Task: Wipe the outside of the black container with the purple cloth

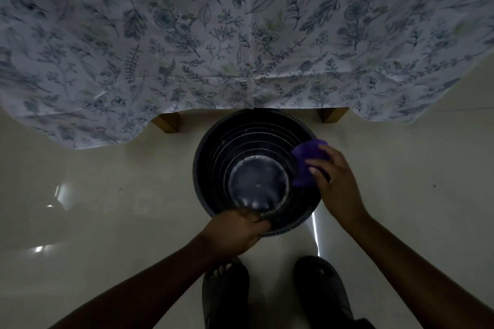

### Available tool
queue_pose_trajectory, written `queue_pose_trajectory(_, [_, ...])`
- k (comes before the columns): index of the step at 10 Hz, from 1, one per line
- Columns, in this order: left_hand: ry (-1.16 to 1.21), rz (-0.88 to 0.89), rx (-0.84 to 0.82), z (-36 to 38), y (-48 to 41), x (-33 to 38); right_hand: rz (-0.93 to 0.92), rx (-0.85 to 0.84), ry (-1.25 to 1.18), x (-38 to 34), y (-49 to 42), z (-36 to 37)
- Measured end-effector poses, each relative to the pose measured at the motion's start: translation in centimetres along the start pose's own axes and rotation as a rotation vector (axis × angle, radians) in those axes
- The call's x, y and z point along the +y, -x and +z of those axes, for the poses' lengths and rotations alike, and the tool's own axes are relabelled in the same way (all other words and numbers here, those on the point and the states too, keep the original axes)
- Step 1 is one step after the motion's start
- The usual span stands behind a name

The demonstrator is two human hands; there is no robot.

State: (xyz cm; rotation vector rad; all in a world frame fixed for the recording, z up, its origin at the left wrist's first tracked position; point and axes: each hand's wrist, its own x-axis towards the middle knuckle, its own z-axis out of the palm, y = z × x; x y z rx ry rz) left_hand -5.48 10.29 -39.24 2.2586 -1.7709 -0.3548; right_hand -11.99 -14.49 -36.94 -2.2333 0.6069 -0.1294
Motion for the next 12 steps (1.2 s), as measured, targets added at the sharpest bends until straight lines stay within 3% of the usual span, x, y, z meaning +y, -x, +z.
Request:
queue_pose_trajectory(1, [-0.005, -0.007, -0.027, 0.5, 0.2, -0.1, 0.185, 0.103, -0.110, 0.2, 0.0, -0.6])
queue_pose_trajectory(2, [0.065, -0.017, -0.015, 0.8, 0.5, -0.2, 0.276, 0.131, -0.009, -0.1, -0.6, -0.3])
queue_pose_trajectory(3, [0.101, -0.037, -0.046, 0.8, 0.7, -0.6, 0.168, 0.227, 0.096, -0.7, -0.3, 0.2])
queue_pose_trajectory(4, [0.093, -0.083, -0.119, 0.3, 1.0, -1.0, 0.001, 0.176, 0.224, -0.4, -0.1, 0.3])
queue_pose_trajectory(5, [0.100, -0.165, -0.033, -1.2, 1.4, -0.9, -0.076, 0.131, 0.311, 0.2, 0.1, -0.1])
queue_pose_trajectory(6, [-0.059, -0.470, 0.146, -2.4, 1.7, -1.9, 0.014, 0.102, 0.259, 0.2, 0.7, 0.0])
queue_pose_trajectory(7, [0.009, -0.856, 0.115, -2.8, 2.3, -3.0, 0.078, 0.001, 0.202, -0.4, 0.3, -0.2])
queue_pose_trajectory(8, [0.183, -0.902, 0.072, -2.4, 2.4, -3.1, 0.130, -0.046, 0.201, -1.2, -0.1, -0.4])
queue_pose_trajectory(11, [0.241, -0.890, 0.165, -1.1, 2.6, -3.9, 0.119, 0.017, 0.300, -0.1, 0.0, 1.0])
queue_pose_trajectory(12, [0.218, -0.863, 0.177, -2.4, 2.8, -4.3, 0.136, 0.033, 0.476, -1.4, -0.5, 0.6])
